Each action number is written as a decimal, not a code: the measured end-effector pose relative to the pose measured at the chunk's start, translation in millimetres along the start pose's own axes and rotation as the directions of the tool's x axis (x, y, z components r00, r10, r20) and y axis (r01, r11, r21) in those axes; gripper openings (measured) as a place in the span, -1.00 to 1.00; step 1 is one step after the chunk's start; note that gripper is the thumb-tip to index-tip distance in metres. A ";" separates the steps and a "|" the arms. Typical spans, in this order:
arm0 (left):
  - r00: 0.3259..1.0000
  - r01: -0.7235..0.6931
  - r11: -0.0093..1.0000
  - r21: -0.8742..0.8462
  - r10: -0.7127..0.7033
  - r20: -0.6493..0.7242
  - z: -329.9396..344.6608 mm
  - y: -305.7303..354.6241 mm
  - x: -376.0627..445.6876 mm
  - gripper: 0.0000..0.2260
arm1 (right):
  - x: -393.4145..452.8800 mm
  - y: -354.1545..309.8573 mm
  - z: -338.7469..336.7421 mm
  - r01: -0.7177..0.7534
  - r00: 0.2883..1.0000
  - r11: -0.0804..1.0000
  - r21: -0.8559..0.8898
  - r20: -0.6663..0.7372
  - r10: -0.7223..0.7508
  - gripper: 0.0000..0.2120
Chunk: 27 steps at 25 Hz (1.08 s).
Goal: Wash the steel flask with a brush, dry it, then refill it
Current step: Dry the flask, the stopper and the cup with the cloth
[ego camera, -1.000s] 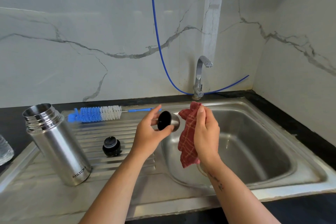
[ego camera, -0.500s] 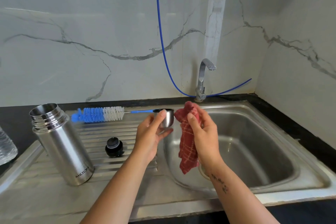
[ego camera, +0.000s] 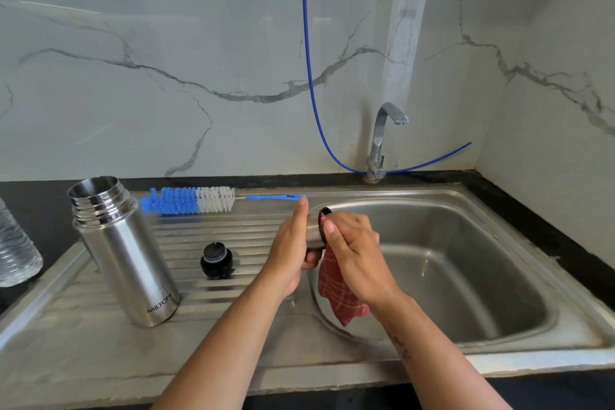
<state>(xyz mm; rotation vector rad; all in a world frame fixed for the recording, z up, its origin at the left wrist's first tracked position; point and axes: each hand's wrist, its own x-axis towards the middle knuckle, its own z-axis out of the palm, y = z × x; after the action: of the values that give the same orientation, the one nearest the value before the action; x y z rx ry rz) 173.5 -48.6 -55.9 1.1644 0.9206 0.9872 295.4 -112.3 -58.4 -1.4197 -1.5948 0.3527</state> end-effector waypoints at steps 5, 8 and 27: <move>0.999 -0.037 0.998 0.042 0.036 0.015 8.7 3.8 -5.3 -0.55 | -1.9 3.4 3.3 -0.021 0.971 0.999 0.047 -0.235 0.031 -0.86; 0.999 -0.042 0.999 0.031 0.043 -0.033 10.0 3.7 -5.1 -0.55 | -1.9 1.7 4.5 -0.056 0.955 0.983 0.172 -0.277 0.103 -0.90; 0.988 -0.153 0.930 0.334 0.150 0.035 0.3 -2.4 -5.3 -0.27 | 2.1 9.0 0.7 0.119 0.991 0.993 -0.004 -0.054 -0.119 -0.58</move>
<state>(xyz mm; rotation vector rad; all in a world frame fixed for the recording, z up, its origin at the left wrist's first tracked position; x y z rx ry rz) 172.5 -54.0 -57.9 1.5462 1.0306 0.9692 300.7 -107.7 -64.4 -1.3170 -1.6269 0.2425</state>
